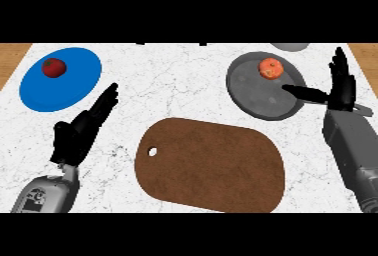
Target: Pick the squash from the cutting board and place it in the pan
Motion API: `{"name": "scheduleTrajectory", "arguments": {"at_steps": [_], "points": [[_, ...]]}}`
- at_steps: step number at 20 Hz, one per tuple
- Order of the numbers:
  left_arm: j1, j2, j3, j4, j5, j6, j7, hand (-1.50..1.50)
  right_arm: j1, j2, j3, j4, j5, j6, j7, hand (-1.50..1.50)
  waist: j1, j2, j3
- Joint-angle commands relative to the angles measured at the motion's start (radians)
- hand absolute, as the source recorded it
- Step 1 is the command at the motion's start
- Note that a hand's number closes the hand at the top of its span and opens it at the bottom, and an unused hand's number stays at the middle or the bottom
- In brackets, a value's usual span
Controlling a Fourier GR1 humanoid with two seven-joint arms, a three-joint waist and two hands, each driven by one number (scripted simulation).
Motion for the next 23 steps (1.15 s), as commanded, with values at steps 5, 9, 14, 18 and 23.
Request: {"name": "scheduleTrajectory", "arguments": {"at_steps": [5,9,14,18,23], "points": [[0.056,0.008,0.035,-0.051,0.002,-0.025,0.024,0.00,0.121,0.021,0.017,-0.098,-0.068,0.100,-0.164,-1.50,-0.025,-0.016,-0.003],[0.085,0.002,0.049,-0.034,-0.008,-0.040,-0.037,0.00,0.266,0.097,0.062,-0.233,-0.096,0.121,-0.187,-1.50,-0.032,-0.018,-0.003],[0.054,-0.008,0.077,0.035,-0.025,-0.042,-0.065,0.00,0.424,0.180,0.125,-0.412,-0.116,0.117,-0.180,-1.50,-0.041,-0.020,-0.004],[0.074,0.002,0.109,-0.024,-0.004,-0.092,-0.027,0.00,0.474,0.160,0.169,-0.486,-0.136,0.126,-0.163,-1.50,-0.029,-0.016,-0.003],[0.057,-0.029,0.092,-0.046,-0.044,-0.073,0.013,0.00,0.643,0.235,0.217,-0.671,-0.146,0.073,-0.154,-1.50,-0.033,-0.016,-0.003]]}}
